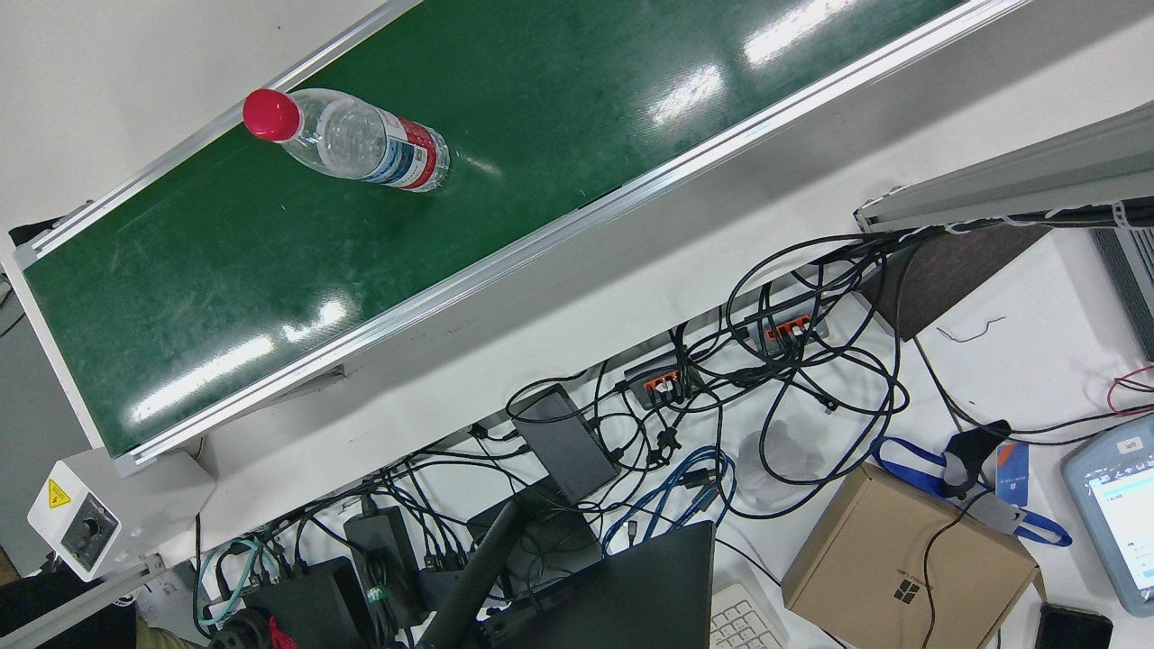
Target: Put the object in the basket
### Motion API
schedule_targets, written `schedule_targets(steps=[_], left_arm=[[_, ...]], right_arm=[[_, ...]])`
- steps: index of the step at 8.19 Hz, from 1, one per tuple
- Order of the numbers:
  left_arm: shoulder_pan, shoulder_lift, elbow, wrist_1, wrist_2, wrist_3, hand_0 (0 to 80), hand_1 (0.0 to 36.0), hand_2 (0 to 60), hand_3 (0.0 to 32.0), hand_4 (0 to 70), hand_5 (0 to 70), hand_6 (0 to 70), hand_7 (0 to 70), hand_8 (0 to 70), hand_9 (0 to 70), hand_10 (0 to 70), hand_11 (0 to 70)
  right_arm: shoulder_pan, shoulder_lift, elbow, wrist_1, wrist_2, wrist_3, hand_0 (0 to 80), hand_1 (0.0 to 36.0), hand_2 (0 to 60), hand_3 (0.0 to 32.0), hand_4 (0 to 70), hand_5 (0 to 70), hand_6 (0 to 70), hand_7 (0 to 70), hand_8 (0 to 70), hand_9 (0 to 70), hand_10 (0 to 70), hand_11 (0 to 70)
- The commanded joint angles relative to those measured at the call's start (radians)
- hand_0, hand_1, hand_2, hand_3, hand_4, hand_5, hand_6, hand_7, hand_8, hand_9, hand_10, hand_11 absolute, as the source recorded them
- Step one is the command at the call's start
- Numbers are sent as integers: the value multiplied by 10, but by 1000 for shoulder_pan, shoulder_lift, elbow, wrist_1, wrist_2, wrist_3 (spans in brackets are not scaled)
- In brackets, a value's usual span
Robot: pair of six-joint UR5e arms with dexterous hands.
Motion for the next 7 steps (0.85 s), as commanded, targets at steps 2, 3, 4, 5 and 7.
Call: schedule_targets(steps=[2, 3, 4, 5, 7], left_arm=[[-5, 0, 0, 0, 0, 0, 540, 55, 0, 102, 0, 251, 50, 26, 125, 127, 49, 83], [-5, 0, 0, 0, 2, 0, 540, 55, 0, 104, 0, 250, 50, 28, 123, 124, 47, 81], [-6, 0, 0, 0, 2, 0, 541, 56, 0, 104, 0, 252, 51, 29, 122, 123, 48, 82], [-5, 0, 0, 0, 0, 0, 542, 56, 0, 108, 0, 250, 50, 30, 123, 123, 46, 79], [-5, 0, 0, 0, 2, 0, 539, 56, 0, 106, 0, 250, 52, 27, 124, 124, 44, 76]], right_arm=[[0, 0, 0, -1, 0, 0, 0, 0, 0, 0, 0, 0, 0, 0, 0, 0, 0, 0], [0, 0, 0, -1, 0, 0, 0, 0, 0, 0, 0, 0, 0, 0, 0, 0, 0, 0], [0, 0, 0, -1, 0, 0, 0, 0, 0, 0, 0, 0, 0, 0, 0, 0, 0, 0], [0, 0, 0, 0, 0, 0, 0, 0, 0, 0, 0, 0, 0, 0, 0, 0, 0, 0], [0, 0, 0, -1, 0, 0, 0, 0, 0, 0, 0, 0, 0, 0, 0, 0, 0, 0]])
